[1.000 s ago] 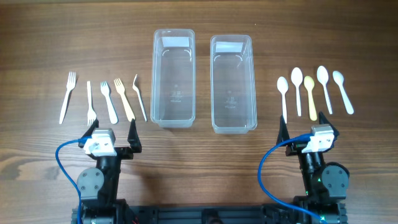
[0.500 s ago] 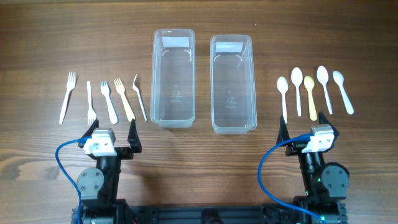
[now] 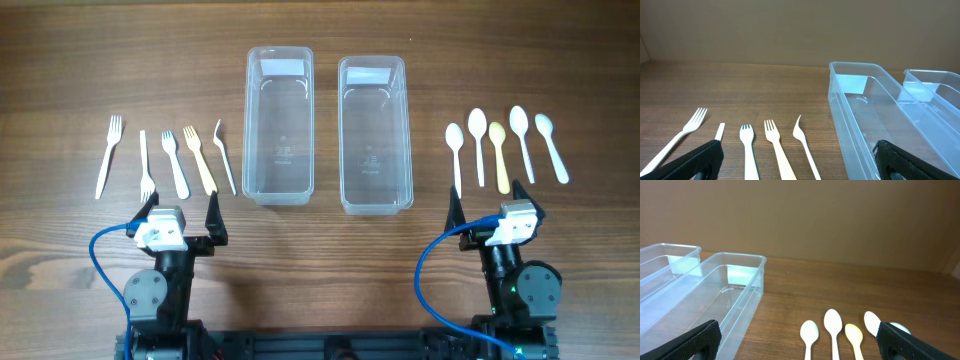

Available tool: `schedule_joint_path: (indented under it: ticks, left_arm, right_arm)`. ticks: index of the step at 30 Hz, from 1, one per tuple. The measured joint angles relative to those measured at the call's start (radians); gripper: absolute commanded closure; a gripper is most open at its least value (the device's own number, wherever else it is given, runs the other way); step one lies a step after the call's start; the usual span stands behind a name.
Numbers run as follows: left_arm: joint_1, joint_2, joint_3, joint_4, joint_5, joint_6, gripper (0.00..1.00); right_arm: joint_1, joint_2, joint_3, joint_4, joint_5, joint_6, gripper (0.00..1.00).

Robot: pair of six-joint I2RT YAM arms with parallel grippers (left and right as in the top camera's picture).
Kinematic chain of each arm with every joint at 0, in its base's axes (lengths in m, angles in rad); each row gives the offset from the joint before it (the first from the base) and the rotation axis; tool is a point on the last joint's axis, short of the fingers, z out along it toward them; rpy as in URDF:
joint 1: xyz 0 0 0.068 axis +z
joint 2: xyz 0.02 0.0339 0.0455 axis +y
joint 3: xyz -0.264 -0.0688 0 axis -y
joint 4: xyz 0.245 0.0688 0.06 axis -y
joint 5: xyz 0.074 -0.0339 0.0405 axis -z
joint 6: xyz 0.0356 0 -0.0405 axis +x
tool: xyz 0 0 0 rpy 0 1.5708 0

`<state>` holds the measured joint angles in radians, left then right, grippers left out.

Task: Pack container

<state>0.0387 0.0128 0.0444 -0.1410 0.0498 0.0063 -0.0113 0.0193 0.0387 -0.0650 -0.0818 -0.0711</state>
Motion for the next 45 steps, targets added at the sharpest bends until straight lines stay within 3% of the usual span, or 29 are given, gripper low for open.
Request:
schedule_joint_path:
  ticks: [19,24,28,31,37,38,41,45]
  left_arm:
    - [0.0,0.0,0.002,0.023,-0.002,-0.008,0.0]
    - [0.005,0.083,0.179,-0.08,-0.019,-0.064,0.0]
    - [0.025,0.295,0.459,-0.154,-0.05,-0.076,0.0]
    - [0.05,0.587,0.74,-0.245,-0.069,-0.076,0.0]
    - [0.066,1.282,1.486,-0.698,-0.083,-0.08,0.0]
    - [0.066,1.372,1.572,-0.71,-0.083,-0.08,0.0]
    - [0.066,1.563,1.699,-0.704,-0.076,-0.081,0.0]
    - [0.066,1.71,1.714,-0.74,-0.005,-0.087,0.0]
  right_arm:
    - [0.0,0.0,0.0,0.0,0.0,0.0,0.0]
    - [0.0,0.0,0.0,0.002,0.0,0.0,0.0]
    - [0.0,-0.001,0.0,0.003,0.0,0.0,0.0]
    - [0.001,-0.004,0.0,0.003,0.001,0.0,0.0]
    - [0.002,-0.007,0.0,0.004,0.0,0.0,0.0]
    - [0.002,-0.008,0.0,0.004,0.0,0.0,0.0]
    - [0.002,-0.008,-0.001,0.004,0.0,0.0,0.0]
    - [0.002,-0.008,-0.001,0.004,0.0,0.0,0.0]
